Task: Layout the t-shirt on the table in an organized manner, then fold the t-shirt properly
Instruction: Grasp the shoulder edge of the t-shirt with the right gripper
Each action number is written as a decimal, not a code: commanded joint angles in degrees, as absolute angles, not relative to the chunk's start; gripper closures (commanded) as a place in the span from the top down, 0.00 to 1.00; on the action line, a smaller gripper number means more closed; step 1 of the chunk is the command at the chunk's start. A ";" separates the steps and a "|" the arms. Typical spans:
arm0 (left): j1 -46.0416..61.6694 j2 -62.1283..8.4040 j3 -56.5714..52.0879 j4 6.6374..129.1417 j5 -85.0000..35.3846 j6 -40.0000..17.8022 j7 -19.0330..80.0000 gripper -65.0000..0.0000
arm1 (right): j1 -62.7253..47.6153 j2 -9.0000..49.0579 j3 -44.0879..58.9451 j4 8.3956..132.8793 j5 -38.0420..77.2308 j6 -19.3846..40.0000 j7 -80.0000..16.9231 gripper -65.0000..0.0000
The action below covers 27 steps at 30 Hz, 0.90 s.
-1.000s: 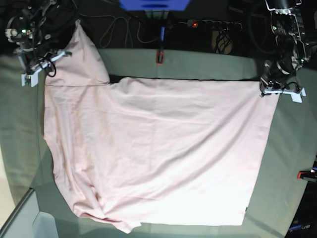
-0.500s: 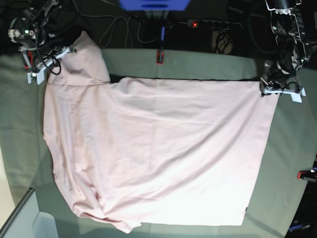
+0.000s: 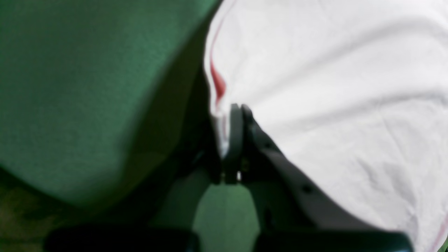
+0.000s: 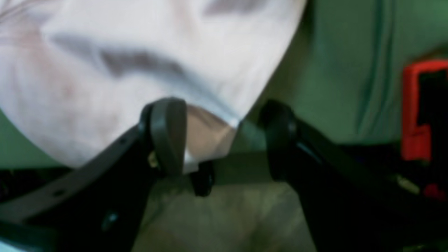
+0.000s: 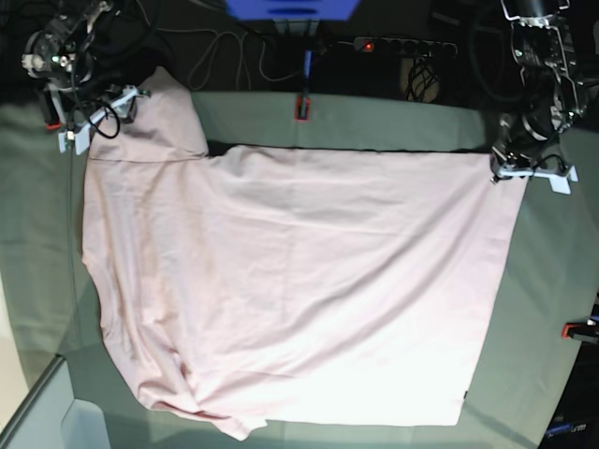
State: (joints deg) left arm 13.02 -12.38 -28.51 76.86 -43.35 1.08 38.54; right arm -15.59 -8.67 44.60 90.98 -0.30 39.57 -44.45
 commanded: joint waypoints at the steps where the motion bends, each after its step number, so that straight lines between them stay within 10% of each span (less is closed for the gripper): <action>1: 13.05 -13.23 -28.79 77.85 -43.56 0.92 37.76 0.00 | -15.60 -8.66 44.62 90.59 -0.31 40.00 -45.14 0.55; 9: 13.05 -13.23 -28.79 77.85 -43.65 0.92 37.85 0.00 | -17.63 -8.75 37.76 90.59 -0.31 40.00 -45.14 0.50; 15: 13.05 -13.23 -28.88 77.85 -43.65 0.92 37.85 0.00 | -17.63 -8.75 37.58 90.59 -0.31 40.00 -45.14 0.00; 27: 13.14 -13.23 -29.58 80.04 -43.82 0.92 37.93 0.00 | -17.80 -8.75 38.11 102.37 -0.13 40.00 -45.14 0.00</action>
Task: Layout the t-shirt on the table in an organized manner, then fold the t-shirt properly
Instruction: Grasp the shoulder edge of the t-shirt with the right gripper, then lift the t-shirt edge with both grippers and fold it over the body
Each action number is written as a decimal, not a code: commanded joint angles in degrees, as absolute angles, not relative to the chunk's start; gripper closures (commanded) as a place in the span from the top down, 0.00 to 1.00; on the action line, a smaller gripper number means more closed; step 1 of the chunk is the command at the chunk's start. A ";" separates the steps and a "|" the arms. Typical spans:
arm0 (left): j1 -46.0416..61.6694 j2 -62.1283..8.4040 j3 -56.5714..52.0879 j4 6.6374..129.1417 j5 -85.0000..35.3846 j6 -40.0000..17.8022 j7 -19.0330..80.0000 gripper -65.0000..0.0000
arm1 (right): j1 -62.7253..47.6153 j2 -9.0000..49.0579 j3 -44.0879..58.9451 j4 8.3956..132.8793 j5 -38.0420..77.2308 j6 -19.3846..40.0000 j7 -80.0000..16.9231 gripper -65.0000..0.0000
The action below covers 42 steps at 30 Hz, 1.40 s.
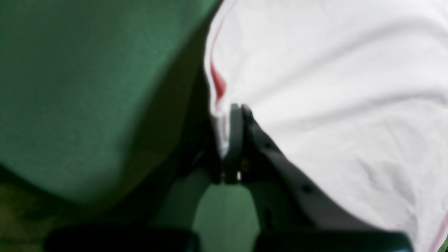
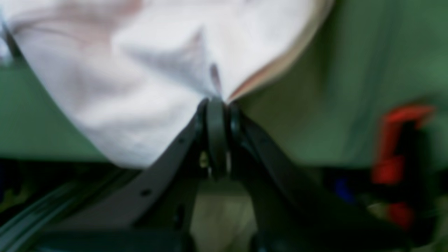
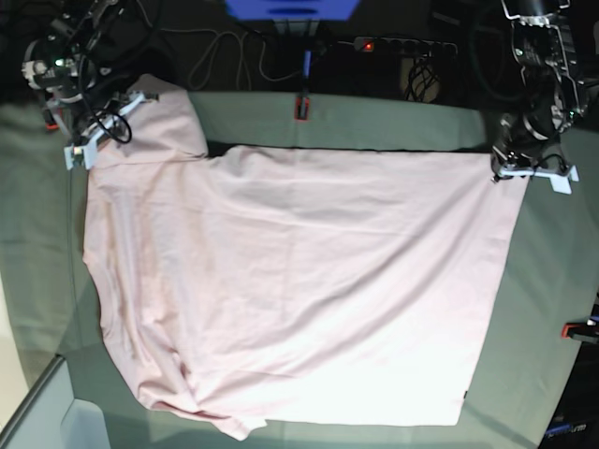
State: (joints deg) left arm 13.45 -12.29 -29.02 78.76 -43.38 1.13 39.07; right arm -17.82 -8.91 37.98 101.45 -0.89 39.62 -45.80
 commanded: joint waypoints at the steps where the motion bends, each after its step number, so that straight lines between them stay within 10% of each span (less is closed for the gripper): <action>1: 13.23 -13.23 -30.37 80.84 -43.82 0.92 37.93 0.00 | -17.71 -8.75 38.46 103.25 -0.13 40.00 -45.14 0.00; 42: 1.10 -13.05 -31.52 81.45 -43.47 1.01 37.93 0.00 | -1.98 -7.34 39.78 103.78 -0.40 40.00 -45.14 0.00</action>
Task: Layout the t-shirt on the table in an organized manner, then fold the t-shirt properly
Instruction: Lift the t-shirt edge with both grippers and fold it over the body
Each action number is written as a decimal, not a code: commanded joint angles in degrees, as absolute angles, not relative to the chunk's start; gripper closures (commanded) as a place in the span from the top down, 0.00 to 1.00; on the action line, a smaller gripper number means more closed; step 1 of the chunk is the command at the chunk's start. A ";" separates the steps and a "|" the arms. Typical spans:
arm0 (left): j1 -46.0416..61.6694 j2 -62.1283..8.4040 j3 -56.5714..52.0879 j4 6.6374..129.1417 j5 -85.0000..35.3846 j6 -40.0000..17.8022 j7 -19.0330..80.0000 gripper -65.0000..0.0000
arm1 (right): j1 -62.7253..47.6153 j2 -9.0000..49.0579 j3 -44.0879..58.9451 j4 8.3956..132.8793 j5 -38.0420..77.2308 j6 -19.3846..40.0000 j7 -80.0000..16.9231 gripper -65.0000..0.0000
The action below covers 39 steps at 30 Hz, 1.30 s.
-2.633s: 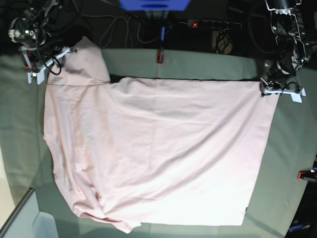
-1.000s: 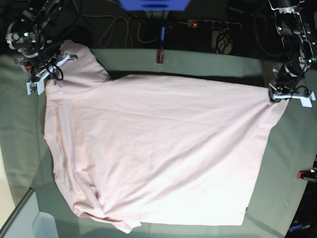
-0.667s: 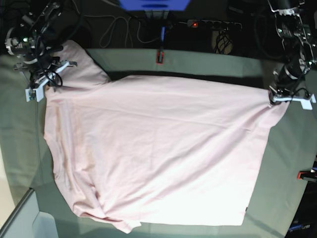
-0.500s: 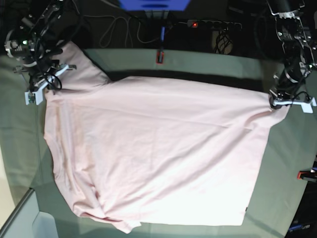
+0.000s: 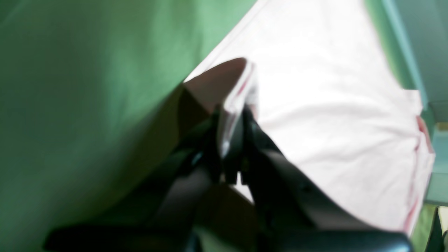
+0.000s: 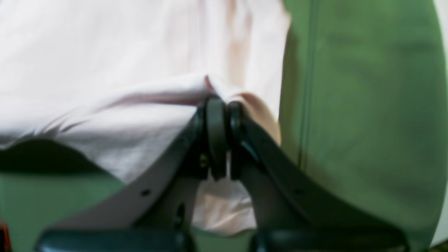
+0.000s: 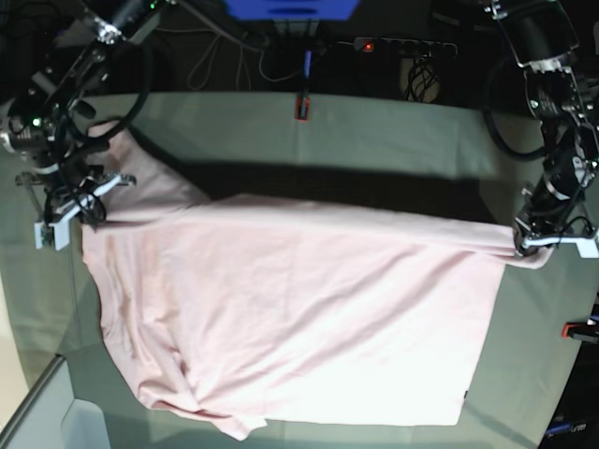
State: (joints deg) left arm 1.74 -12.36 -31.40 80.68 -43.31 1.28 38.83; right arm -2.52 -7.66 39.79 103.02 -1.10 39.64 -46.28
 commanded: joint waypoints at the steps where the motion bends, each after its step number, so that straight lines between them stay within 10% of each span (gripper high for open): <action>1: 0.13 -13.14 -31.52 80.66 -43.47 1.01 37.93 0.00 | -1.01 -7.16 39.78 102.81 -0.40 40.00 -45.14 0.00; 39: -20.88 -16.75 -24.04 56.40 -43.47 1.36 37.23 0.00 | 18.24 2.15 39.34 77.58 -0.31 40.00 -42.59 0.00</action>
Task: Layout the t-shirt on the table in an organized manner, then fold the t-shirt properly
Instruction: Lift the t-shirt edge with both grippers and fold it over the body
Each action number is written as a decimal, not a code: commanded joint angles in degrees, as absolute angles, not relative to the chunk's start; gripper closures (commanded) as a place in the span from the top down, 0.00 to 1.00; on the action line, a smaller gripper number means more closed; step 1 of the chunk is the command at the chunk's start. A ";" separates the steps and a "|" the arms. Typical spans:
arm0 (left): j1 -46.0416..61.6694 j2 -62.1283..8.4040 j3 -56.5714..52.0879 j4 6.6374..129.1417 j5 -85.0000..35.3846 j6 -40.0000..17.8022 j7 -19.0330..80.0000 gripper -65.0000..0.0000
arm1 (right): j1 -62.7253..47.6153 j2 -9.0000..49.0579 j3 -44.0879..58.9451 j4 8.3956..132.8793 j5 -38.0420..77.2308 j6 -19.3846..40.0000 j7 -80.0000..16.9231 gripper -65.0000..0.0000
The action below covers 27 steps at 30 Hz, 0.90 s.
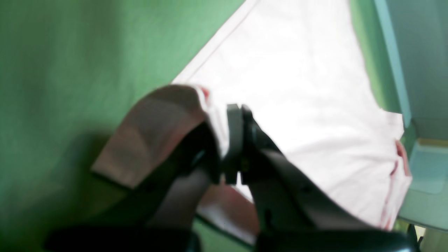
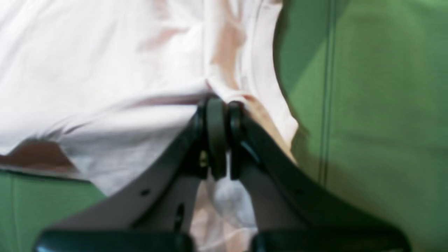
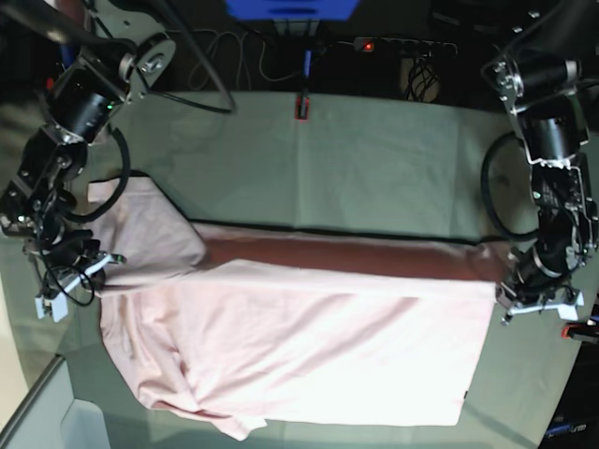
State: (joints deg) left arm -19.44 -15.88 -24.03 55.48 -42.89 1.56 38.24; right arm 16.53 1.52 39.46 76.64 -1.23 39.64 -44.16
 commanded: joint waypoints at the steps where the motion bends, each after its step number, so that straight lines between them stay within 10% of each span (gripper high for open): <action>1: -20.97 -16.75 -23.96 56.40 -43.47 1.36 37.23 0.00 | 18.51 2.15 39.34 77.58 -0.31 40.00 -42.68 0.00; 16: -26.59 -16.75 -23.87 50.24 -43.38 1.36 37.23 0.02 | 19.30 2.51 33.98 76.88 -0.40 40.00 -42.68 0.00; 27: -28.88 -17.71 -23.87 47.08 -43.47 1.10 37.23 0.58 | 19.03 3.56 34.42 76.88 -0.40 40.00 -42.77 0.52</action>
